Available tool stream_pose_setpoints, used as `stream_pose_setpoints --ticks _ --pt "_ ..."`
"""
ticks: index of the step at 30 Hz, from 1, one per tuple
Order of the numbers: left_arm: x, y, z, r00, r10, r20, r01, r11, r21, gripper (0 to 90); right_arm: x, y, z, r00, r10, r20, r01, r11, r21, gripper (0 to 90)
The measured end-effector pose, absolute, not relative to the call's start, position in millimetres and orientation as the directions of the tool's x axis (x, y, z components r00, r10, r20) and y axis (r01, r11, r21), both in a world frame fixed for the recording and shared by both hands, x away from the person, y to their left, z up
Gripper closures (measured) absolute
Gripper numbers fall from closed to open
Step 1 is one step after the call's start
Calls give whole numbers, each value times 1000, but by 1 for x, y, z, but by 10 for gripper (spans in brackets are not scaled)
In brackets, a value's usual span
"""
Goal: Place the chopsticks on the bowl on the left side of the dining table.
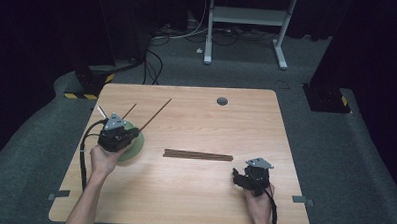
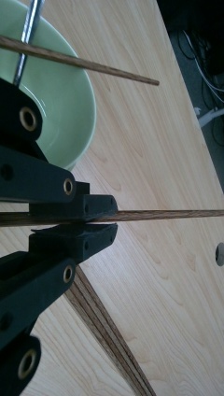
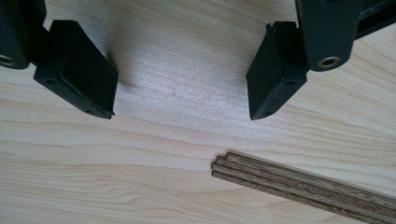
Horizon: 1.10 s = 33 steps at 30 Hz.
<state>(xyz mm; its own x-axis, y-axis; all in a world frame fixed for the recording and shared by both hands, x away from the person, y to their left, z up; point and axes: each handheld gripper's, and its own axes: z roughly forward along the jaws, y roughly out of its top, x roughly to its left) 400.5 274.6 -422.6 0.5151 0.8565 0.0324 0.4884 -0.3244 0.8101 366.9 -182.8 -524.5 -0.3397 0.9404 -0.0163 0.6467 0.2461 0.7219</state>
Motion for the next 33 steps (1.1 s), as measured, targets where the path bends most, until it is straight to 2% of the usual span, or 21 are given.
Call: stream_pose_setpoints --ticks 33 --pt "385 323 -436 385 913 136 566 -350 746 840 367 -183 -524 -342 940 -18 645 248 723 242"
